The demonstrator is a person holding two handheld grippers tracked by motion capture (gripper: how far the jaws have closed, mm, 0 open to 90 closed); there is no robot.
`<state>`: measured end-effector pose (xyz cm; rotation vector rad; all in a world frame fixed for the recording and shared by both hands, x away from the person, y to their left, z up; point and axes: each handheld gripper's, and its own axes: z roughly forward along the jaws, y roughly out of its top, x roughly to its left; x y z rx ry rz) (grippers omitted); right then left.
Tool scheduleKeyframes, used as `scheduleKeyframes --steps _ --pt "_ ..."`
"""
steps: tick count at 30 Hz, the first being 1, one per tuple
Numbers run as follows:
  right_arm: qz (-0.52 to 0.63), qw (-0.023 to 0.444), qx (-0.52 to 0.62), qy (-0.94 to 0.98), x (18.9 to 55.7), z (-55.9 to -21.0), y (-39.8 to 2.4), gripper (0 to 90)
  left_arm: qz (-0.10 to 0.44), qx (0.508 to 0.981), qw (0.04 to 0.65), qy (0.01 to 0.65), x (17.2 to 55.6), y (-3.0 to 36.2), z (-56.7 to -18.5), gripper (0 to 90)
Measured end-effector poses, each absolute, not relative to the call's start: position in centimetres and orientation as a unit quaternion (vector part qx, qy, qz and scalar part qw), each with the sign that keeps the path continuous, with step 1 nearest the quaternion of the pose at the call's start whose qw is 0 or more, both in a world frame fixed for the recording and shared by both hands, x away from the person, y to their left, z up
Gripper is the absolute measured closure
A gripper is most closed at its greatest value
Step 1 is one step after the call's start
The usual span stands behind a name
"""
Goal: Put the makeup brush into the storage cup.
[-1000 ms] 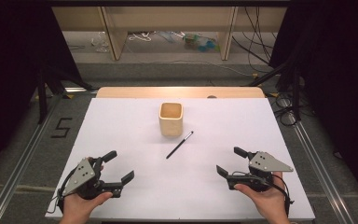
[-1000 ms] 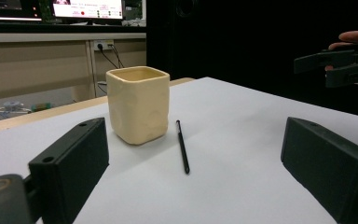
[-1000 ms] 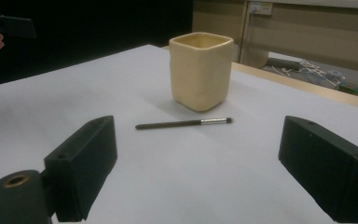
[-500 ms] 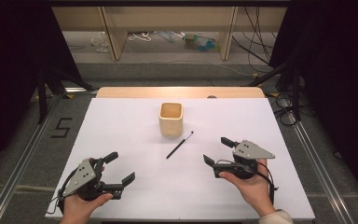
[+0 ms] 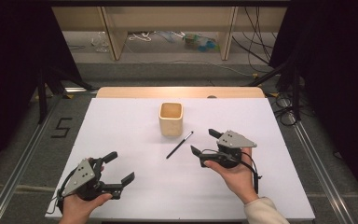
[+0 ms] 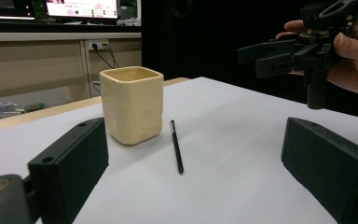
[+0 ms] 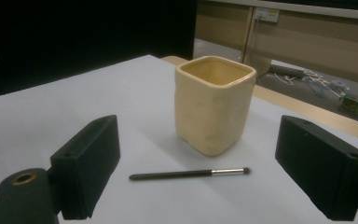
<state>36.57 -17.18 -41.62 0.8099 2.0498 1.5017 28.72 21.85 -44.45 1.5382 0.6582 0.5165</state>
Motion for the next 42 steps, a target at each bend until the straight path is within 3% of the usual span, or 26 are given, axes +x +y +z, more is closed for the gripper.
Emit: scheduleKeyframes --steps 42 --pt "0.534 0.236 0.314 0.749 40.3 -41.0 -13.1 15.6 0.226 0.681 0.637 0.282 28.8 21.8 -44.5 6.8"
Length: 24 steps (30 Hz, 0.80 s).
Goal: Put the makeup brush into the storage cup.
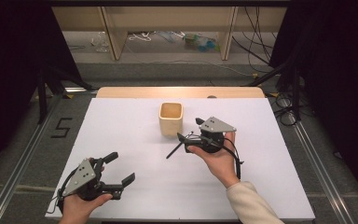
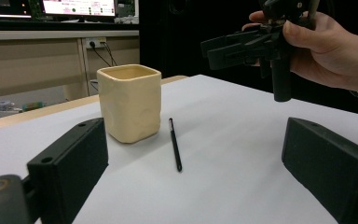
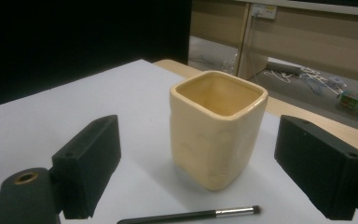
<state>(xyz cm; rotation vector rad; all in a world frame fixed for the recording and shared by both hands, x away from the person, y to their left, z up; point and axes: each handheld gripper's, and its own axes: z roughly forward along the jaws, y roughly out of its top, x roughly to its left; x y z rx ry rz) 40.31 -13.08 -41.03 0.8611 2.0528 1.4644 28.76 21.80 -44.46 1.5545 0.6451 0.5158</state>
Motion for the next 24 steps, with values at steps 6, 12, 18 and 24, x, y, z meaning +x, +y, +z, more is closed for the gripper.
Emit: scheduleKeyframes --steps 6,12,18,24 --pt "0.538 0.235 0.311 0.747 40.8 -40.9 -12.6 15.6 0.226 0.68 0.637 0.282 28.8 21.8 -44.4 6.9" --pt "0.537 0.236 0.312 0.748 41.1 -41.1 -12.2 15.7 0.226 0.681 0.637 0.282 28.8 21.8 -44.5 6.8" --pt "0.52 0.23 0.327 0.755 41.6 -41.0 -11.8 15.7 0.225 0.682 0.636 0.283 28.8 21.8 -44.5 6.9" --pt "0.5 0.224 0.337 0.766 41.9 -40.9 -11.5 16.0 0.225 0.682 0.635 0.283 28.8 21.8 -44.5 7.0"
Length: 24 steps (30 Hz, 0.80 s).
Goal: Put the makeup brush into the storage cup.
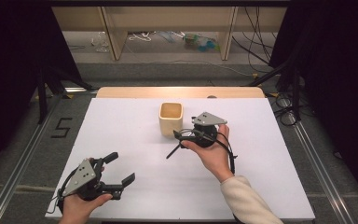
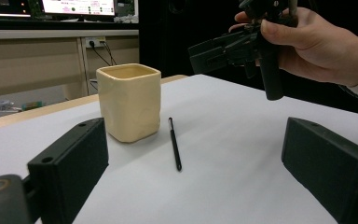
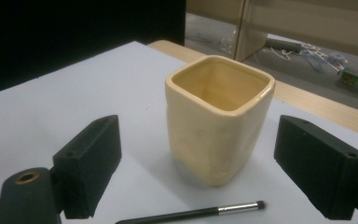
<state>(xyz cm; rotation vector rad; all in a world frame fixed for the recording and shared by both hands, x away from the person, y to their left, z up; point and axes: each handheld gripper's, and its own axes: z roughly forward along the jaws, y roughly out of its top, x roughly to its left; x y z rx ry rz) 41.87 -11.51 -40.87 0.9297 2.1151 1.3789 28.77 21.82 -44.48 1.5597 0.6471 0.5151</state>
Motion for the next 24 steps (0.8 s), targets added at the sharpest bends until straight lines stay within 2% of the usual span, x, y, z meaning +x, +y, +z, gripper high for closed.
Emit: scheduleKeyframes --steps 7,13,22,24 --pt "0.463 0.21 0.361 0.782 42.4 -40.9 -11.1 16.7 0.221 0.681 0.636 0.287 28.7 21.8 -44.5 7.0" --pt "0.398 0.161 0.416 0.802 43.3 -41.6 -10.8 17.3 0.222 0.682 0.636 0.285 28.7 21.8 -44.5 7.1" --pt "0.313 0.12 0.471 0.816 45.0 -42.3 -9.6 20.9 0.22 0.683 0.635 0.286 28.7 21.9 -44.5 7.1" --pt "0.268 0.097 0.481 0.829 45.5 -42.5 -9.1 21.6 0.219 0.68 0.64 0.282 28.8 21.8 -44.5 7.1"
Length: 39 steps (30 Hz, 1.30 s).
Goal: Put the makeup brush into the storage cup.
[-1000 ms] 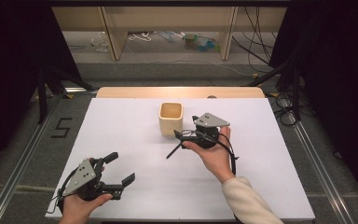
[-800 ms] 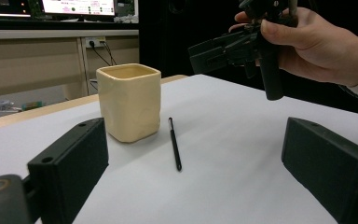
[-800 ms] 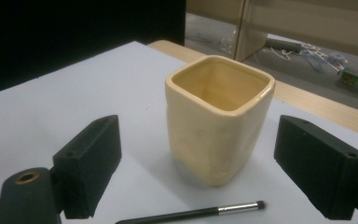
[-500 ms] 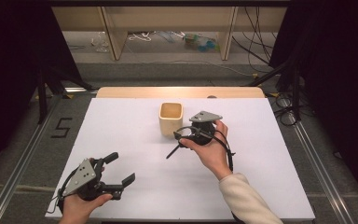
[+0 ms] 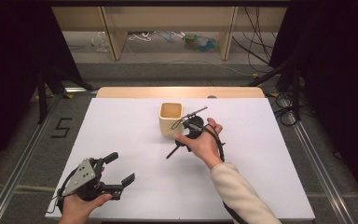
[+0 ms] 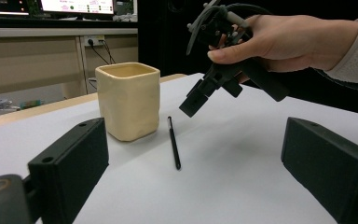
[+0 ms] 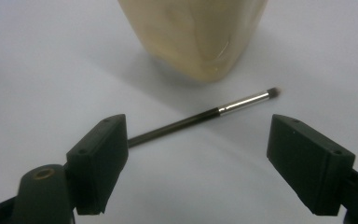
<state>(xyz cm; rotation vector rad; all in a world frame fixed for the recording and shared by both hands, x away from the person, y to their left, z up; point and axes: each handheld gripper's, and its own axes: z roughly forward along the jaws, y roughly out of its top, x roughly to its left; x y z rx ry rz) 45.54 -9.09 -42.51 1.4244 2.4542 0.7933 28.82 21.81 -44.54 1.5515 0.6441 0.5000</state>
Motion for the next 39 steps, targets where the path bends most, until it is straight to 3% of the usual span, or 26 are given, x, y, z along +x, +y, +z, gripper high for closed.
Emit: scheduleKeyframes --steps 10,39 --pt "0.187 0.056 0.531 0.825 47.0 -43.7 -7.2 21.2 0.223 0.684 0.636 0.282 28.8 21.9 -44.4 7.2" --pt "0.139 0.05 0.567 0.81 48.8 -45.3 -5.6 22.2 0.221 0.684 0.637 0.279 28.6 22.0 -44.3 7.4"
